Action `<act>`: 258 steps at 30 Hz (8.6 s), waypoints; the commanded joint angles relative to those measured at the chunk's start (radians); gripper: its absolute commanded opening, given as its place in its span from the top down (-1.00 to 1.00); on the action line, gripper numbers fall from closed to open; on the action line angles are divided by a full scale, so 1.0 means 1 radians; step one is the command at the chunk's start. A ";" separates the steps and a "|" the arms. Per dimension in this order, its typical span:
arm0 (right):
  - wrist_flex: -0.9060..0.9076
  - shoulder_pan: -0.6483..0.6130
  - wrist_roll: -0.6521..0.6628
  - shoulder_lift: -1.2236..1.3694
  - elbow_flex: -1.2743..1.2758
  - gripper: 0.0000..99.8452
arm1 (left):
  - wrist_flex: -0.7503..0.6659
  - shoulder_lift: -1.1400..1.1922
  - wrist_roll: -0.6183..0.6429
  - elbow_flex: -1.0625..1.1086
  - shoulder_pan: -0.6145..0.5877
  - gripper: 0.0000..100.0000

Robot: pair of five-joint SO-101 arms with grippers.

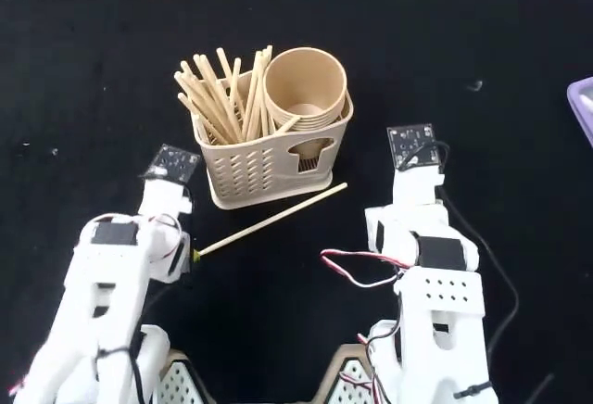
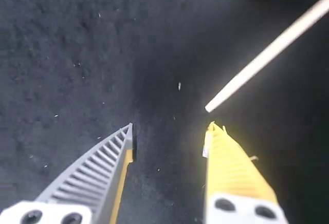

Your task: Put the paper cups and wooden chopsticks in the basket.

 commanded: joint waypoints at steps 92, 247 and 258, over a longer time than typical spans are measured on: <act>-0.084 0.261 -0.080 -0.012 -0.022 0.74 | -0.129 0.057 -0.114 -0.039 0.656 0.61; 0.276 -0.138 -0.087 -0.924 0.464 0.97 | 0.239 -1.020 0.273 0.392 -0.170 0.93; 0.371 -0.135 -0.094 -0.926 0.463 0.98 | 0.252 -1.020 0.273 0.504 -0.170 0.94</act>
